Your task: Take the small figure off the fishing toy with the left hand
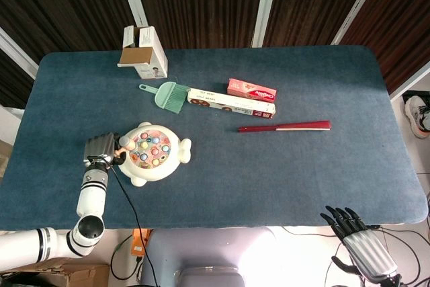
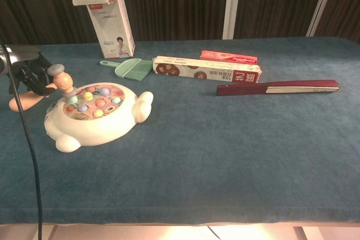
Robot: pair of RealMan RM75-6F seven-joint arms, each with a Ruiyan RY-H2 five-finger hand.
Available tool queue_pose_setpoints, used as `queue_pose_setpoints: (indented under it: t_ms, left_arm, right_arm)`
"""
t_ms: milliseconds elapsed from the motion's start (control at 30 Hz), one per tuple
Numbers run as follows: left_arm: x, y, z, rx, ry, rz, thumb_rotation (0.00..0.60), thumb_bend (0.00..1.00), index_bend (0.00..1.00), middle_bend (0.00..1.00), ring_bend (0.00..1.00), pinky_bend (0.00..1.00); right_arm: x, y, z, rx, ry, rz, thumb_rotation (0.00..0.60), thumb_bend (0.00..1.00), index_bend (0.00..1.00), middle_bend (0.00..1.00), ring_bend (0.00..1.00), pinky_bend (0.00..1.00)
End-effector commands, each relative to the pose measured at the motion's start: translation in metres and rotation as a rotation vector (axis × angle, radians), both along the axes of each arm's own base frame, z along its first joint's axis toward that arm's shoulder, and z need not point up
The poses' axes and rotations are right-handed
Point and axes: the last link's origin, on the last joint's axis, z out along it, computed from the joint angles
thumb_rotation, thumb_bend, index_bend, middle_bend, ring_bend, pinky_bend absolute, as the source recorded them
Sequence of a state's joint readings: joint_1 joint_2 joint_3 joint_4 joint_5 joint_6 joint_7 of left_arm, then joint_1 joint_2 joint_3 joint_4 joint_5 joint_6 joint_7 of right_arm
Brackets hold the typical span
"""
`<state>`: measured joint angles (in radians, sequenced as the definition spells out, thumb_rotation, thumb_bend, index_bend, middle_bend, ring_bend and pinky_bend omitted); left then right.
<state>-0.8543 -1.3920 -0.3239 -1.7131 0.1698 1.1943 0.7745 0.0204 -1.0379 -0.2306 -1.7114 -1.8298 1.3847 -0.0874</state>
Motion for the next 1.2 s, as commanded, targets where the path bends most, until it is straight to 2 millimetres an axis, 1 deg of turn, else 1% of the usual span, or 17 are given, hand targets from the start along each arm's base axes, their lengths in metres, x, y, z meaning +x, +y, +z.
queue_pose_setpoints:
  t_ms: [33,400,600,800,933,1200]
  left_arm:
    - [-0.001,0.0,-0.002,-0.004,0.0,0.003,0.6,0.7,0.77,0.65,0.66,0.73]
    - [-0.001,0.005,-0.006,-0.005,0.003,0.005,0.6,0.7,0.77,0.65,0.66,0.73]
    - [-0.005,0.005,-0.006,-0.013,0.013,0.015,0.6,0.69,0.77,0.65,0.66,0.73]
    - [-0.007,0.008,-0.011,-0.035,0.016,0.02,0.6,0.69,0.77,0.65,0.66,0.73]
    - [-0.003,0.009,-0.009,-0.028,0.0,0.011,0.6,0.7,0.77,0.65,0.66,0.73]
    - [0.014,0.012,0.002,0.009,-0.052,-0.019,0.6,0.69,0.77,0.65,0.66,0.73]
  right_arm:
    - [0.0,0.0,0.0,0.001,-0.001,0.001,0.6,0.18,0.0,0.0,0.0,0.01]
    - [-0.002,0.001,0.004,-0.01,-0.002,-0.006,0.6,0.18,0.0,0.0,0.0,0.01]
    - [-0.002,0.001,0.002,-0.004,0.0,-0.005,0.6,0.18,0.0,0.0,0.0,0.01]
    - [-0.003,0.001,0.003,-0.008,-0.002,-0.007,0.6,0.18,0.0,0.0,0.0,0.01]
    - [-0.003,0.001,0.004,-0.008,-0.002,-0.008,0.6,0.18,0.0,0.0,0.0,0.01]
    - [-0.003,0.0,0.005,-0.013,-0.01,-0.01,0.6,0.18,0.0,0.0,0.0,0.01]
